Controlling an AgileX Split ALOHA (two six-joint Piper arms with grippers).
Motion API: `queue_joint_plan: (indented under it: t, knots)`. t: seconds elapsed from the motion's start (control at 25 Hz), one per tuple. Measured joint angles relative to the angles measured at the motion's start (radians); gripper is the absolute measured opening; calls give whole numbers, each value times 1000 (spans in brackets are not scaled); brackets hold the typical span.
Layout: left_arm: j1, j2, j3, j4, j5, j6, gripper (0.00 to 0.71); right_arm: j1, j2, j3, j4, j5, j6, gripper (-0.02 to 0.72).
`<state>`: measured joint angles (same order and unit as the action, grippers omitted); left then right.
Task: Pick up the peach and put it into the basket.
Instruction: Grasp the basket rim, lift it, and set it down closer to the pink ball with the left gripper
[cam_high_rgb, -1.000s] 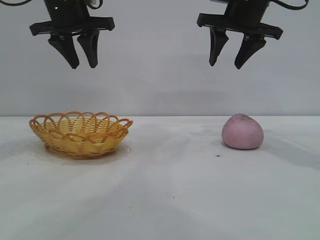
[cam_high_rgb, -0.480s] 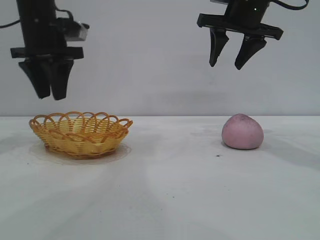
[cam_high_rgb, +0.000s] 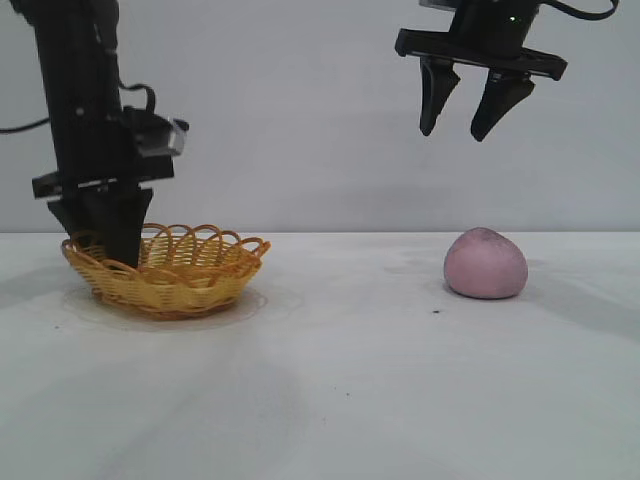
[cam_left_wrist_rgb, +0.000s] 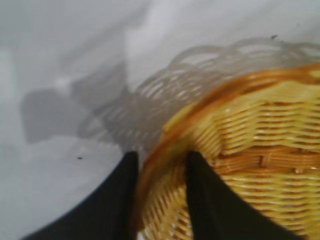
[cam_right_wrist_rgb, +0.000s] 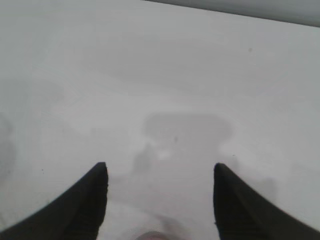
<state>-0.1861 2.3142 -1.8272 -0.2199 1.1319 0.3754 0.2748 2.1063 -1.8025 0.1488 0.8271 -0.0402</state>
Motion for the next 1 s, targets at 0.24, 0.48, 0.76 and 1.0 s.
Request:
queue_joint_plan:
  t: [0.24, 0.48, 0.76, 1.0]
  knots:
    - [2, -44, 0, -172, -35, -74, 0, 0, 0, 0, 0, 5, -1, 438]
    - [-4, -76, 95, -414, -111, -89, 0, 0, 0, 0, -8, 23, -1, 438]
    - [-17, -226, 498, -638, -338, 13, 0, 0, 0, 0, -12, 25, -1, 438]
    - [-28, -261, 659, -800, -406, 121, 0, 0, 0, 0, -12, 16, -1, 438]
